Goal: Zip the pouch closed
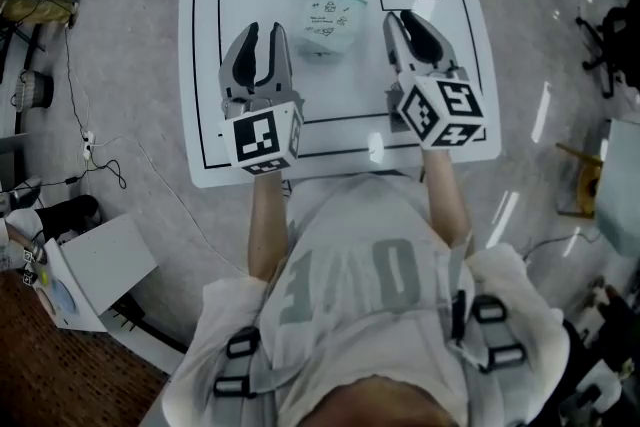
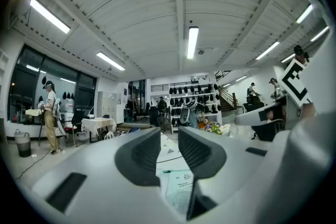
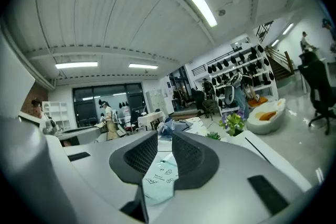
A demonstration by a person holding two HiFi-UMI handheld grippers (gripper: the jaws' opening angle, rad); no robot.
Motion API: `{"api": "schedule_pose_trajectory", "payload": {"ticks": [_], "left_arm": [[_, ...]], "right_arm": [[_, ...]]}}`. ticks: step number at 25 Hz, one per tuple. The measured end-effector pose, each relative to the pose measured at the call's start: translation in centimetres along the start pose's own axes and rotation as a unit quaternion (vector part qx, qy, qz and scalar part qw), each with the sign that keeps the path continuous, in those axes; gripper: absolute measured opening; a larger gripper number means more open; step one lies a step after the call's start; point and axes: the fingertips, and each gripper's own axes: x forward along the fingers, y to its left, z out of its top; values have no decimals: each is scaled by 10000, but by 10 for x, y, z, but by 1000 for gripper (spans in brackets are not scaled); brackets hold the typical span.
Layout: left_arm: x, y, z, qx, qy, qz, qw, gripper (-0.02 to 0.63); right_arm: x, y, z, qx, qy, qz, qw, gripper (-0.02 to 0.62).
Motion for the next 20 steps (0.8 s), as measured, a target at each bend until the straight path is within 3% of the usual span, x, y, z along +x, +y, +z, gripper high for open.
{"api": "schedule_pose_trajectory", "payload": {"ticks": [5,10,20], "left_arm": [[-17,-6,21,-129,-496,46,9987,18],[-23,-7,25,-36,-443,141,9989,8],[-26,-11,14,-115,-304,101,9994,8]], "right_arm": [[-11,18,3,-723,-177,60,9972,66],[-20,23,-1,-856,-184,14,9962,11],[-25,20,-10,-959,-74,-10,9954,8]]}}
